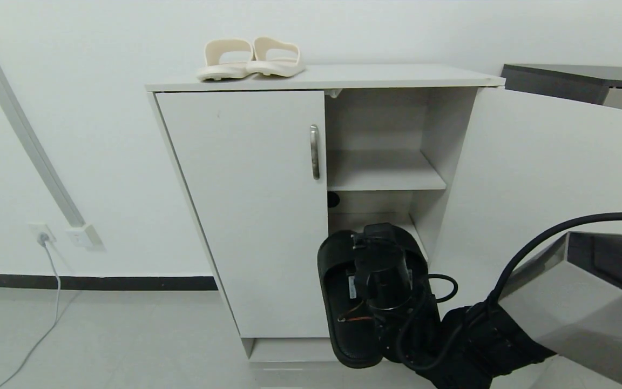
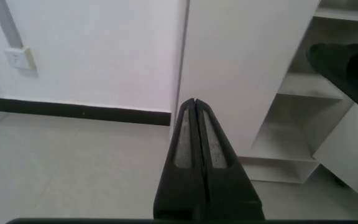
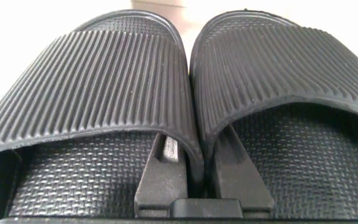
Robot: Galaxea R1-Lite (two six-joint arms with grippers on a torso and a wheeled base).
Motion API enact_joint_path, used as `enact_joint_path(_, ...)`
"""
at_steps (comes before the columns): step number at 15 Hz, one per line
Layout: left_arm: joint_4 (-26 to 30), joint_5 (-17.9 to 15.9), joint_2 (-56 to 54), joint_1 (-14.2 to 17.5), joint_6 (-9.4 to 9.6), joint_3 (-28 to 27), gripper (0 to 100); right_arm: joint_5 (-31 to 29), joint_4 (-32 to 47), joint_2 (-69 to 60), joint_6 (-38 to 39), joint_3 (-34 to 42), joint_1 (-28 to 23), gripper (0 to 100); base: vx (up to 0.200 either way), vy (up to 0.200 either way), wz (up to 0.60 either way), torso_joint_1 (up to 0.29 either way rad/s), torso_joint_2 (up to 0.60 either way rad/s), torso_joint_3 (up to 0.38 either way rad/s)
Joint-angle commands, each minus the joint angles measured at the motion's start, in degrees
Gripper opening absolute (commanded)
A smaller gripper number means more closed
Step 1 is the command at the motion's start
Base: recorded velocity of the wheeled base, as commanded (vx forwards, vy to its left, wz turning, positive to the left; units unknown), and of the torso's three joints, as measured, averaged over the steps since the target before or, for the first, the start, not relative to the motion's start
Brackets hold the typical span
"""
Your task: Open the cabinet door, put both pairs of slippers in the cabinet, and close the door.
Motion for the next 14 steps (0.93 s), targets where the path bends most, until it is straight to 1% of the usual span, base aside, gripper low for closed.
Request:
enact_joint_path(1,0.01,0.04,0.18,-0.04,-0.09,0.02,0,-0.01,-0.05,-0.08,0.01,0.09,-0.02,0,0.0,-0.2,0.0,0.002,0.0,0.007)
enact_joint_path(2,0.01,0.04,0.18,-0.04,-0.09,0.02,0,-0.01,-0.05,-0.08,0.01,0.09,-0.02,0,0.0,-0.2,0.0,0.002,0.0,0.002)
enact_joint_path(5,0.01,0.22,0.18,-0.04,-0.26,0.02,0,0.34,-0.4,1.33,0.1,0.36,-0.73,0,0.0,0.0,0.0,0.0,0.0,0.0)
enact_joint_path(7,0.01,0.22,0.18,-0.04,-0.26,0.02,0,0.87,-1.98,3.26,0.1,0.27,-1.61,0,0.0,0.0,0.0,0.0,0.0,0.0)
enact_joint_path(9,0.01,0.22,0.18,-0.04,-0.26,0.02,0,4.04,-5.68,5.72,0.1,0.01,-2.93,0,0.0,0.0,0.0,0.0,0.0,0.0)
enact_joint_path(12,0.01,0.22,0.18,-0.04,-0.26,0.02,0,5.62,-8.93,8.36,-0.25,-0.26,-3.01,0,0.0,0.0,0.0,0.0,0.0,0.0)
enact_joint_path(14,0.01,0.13,0.18,-0.04,-0.18,0.02,0,5.71,-9.02,8.45,-0.25,-0.87,-3.1,0,0.0,0.0,0.0,0.0,0.0,0.0)
